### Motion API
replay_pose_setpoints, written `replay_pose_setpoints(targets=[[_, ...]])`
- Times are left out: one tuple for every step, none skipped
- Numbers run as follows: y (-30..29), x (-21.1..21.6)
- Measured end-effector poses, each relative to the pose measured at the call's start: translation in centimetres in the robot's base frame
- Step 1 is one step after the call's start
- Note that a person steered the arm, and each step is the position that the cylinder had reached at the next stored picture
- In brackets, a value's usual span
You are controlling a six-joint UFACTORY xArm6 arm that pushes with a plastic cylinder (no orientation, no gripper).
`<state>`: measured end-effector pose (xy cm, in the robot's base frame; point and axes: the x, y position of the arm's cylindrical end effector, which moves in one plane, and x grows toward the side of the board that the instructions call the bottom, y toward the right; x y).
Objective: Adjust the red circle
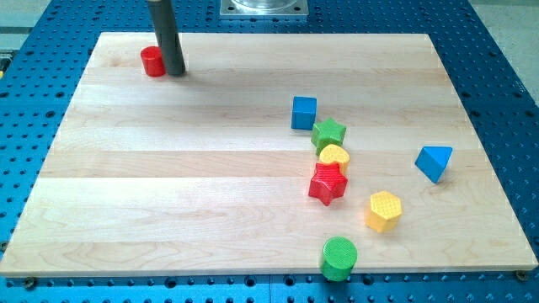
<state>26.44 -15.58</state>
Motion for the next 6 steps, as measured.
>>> replay_pose_setpoints(targets=[[-5.0, -1.8], [-2.9, 0.6], [-9.5, 0.6], [-9.2, 0.5], [-13.9, 1.3], [-14.1, -0.4]])
